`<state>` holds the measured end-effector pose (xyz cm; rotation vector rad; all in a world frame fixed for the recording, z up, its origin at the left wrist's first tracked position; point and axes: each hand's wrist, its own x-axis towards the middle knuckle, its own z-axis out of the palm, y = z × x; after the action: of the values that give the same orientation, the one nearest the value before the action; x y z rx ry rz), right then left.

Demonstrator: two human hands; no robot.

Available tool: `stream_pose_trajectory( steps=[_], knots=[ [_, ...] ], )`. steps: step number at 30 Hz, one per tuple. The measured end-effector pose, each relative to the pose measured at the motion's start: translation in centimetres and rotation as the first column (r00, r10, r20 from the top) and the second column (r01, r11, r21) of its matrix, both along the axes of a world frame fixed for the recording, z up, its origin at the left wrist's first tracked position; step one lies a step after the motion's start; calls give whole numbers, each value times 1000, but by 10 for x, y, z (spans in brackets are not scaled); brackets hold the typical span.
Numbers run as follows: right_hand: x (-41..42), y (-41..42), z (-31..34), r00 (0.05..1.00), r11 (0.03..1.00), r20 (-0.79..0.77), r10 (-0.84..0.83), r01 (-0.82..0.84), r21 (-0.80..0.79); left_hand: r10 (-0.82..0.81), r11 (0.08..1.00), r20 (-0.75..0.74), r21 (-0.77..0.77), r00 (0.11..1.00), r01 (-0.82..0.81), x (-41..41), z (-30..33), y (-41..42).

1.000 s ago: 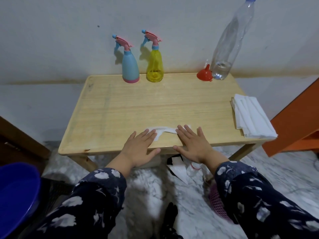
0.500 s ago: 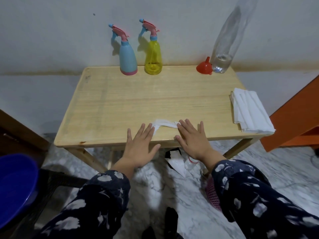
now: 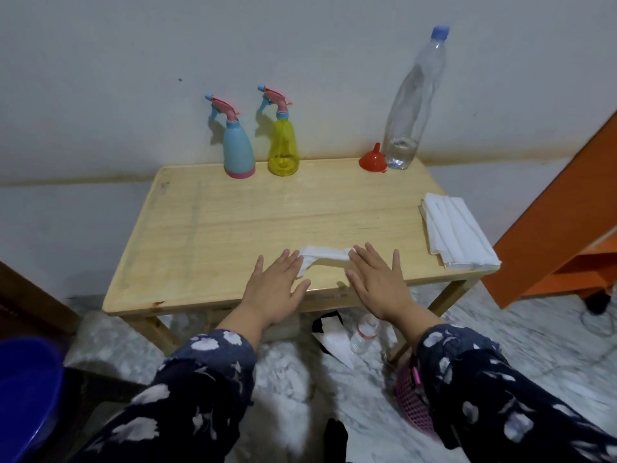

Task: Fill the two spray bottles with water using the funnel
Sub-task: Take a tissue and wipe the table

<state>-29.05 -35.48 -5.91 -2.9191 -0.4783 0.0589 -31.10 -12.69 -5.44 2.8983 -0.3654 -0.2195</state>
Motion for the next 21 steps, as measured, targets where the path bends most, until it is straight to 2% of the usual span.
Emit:
stream_pose_trajectory(
  steps=[7, 21],
  knots=[
    [68, -14, 16, 999, 999, -13, -41, 41, -8, 17, 999, -7, -28, 1000, -17, 74, 16, -23],
    [284, -32, 1, 999, 999, -37, 2, -4, -54, 173, 984, -39, -33, 984, -174, 276, -4, -58]
  ],
)
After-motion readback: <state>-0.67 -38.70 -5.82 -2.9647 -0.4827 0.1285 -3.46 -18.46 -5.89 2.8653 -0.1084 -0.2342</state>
